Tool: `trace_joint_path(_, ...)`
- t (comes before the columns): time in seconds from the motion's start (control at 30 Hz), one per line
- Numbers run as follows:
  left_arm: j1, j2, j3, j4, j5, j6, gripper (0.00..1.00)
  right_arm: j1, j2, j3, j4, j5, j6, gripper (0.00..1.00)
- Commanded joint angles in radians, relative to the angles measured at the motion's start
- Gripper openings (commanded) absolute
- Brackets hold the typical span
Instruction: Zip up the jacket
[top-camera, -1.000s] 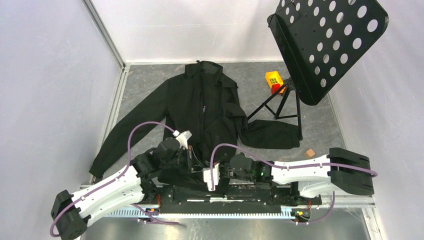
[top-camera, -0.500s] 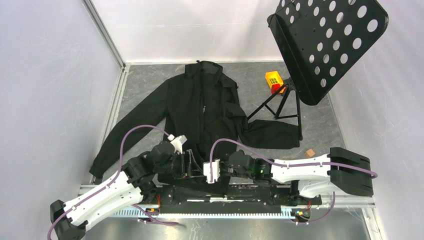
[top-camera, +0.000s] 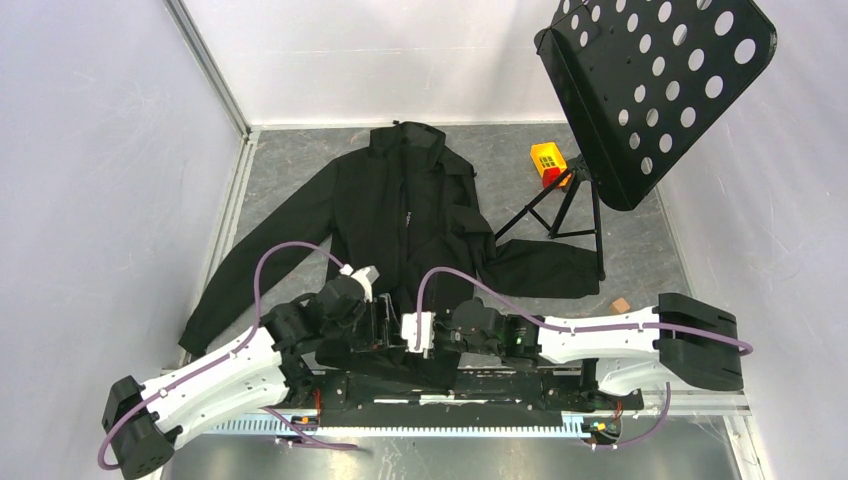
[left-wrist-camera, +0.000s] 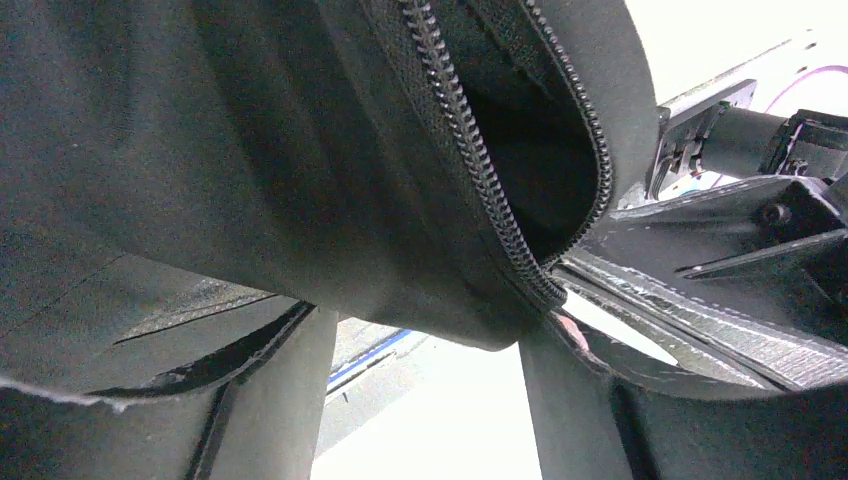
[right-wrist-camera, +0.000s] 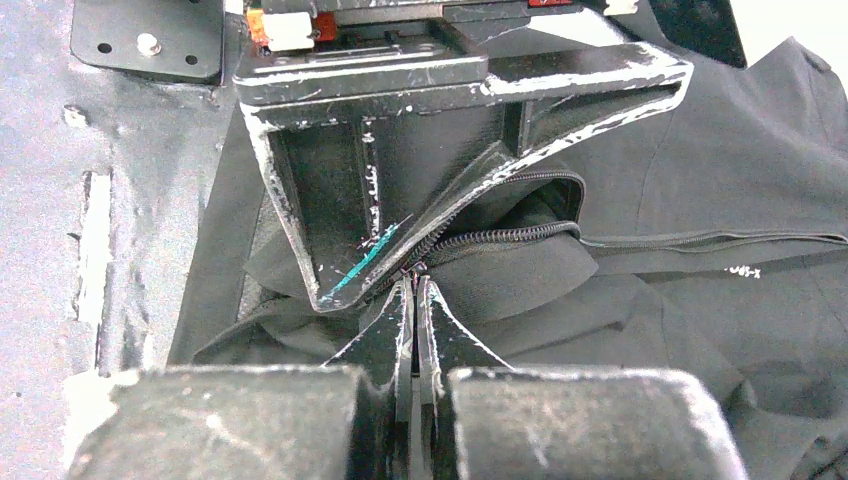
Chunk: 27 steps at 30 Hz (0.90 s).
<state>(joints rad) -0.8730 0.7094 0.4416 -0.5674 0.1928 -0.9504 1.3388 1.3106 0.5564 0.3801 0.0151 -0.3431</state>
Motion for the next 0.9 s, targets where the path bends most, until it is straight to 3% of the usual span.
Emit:
trace_joint_path(0.0, -0.003, 0.004, 0.047, 0.016, -0.038, 0.046, 0.7, 0.015, 0.024, 0.079, -0.017, 0.012, 0.084, 0.0)
trace_joint_path(0.1, -0.004, -0.011, 0.061, -0.017, -0.063, 0.044, 0.59, 0.022, 0.053, 0.13, -0.079, 0.013, 0.11, 0.0)
trace_joint_path(0.23, -0.003, 0.009, 0.1, -0.121, -0.07, 0.049, 0.2, 0.028, 0.053, 0.16, -0.143, 0.019, 0.053, 0.0)
trace_joint_path(0.33, -0.004, 0.065, 0.138, -0.234, 0.007, 0.084, 0.04, 0.016, 0.069, 0.261, -0.338, 0.068, 0.003, 0.0)
trace_joint_path(0.43, -0.002, 0.076, 0.154, -0.32, 0.069, 0.124, 0.02, -0.014, 0.102, 0.391, -0.541, 0.035, -0.016, 0.0)
trace_joint_path(0.63, -0.002, 0.039, 0.139, -0.418, 0.117, 0.185, 0.02, -0.053, 0.072, 0.425, -0.666, -0.012, -0.026, 0.0)
trace_joint_path(0.87, -0.003, -0.011, 0.111, -0.44, 0.171, 0.196, 0.02, -0.121, 0.109, 0.482, -0.652, 0.203, -0.127, 0.0)
